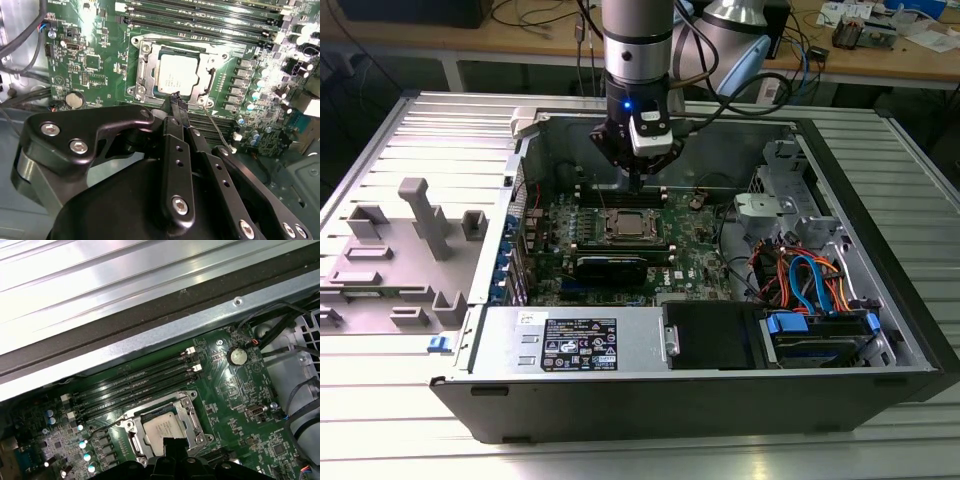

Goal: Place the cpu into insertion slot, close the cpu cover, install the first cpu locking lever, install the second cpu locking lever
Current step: 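Install the first cpu locking lever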

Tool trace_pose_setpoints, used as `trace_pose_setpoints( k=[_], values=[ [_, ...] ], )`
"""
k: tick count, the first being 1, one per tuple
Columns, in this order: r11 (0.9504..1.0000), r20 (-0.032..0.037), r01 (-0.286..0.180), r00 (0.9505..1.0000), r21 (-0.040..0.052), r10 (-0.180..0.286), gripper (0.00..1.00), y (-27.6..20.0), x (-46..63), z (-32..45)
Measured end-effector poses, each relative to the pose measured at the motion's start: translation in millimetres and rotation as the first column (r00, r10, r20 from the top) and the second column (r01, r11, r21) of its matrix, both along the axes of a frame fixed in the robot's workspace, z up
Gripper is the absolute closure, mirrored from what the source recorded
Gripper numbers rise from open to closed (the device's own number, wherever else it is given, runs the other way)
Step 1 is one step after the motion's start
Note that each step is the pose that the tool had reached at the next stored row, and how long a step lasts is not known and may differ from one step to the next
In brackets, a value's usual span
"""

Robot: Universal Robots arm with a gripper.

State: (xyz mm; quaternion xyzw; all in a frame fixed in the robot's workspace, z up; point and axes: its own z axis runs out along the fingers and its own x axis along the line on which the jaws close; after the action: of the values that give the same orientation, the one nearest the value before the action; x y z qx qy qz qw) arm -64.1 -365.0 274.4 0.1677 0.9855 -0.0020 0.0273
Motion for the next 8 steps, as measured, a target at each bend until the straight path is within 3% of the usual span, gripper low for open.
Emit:
trace_pose_setpoints(
  k=[3, 6, 8],
  values=[
    [0.9976, 0.0, -0.07, 0.9976, 0.0, 0.07, 0.89, 0.0, -0.2, -0.1],
    [0.9897, 0.0, -0.143, 0.9897, 0.0, 0.143, 0.89, 0.0, -0.1, -0.3],
    [0.9873, 0.0, -0.159, 0.9873, 0.0, 0.159, 0.89, 0.0, -1.0, -0.3]
  ],
)
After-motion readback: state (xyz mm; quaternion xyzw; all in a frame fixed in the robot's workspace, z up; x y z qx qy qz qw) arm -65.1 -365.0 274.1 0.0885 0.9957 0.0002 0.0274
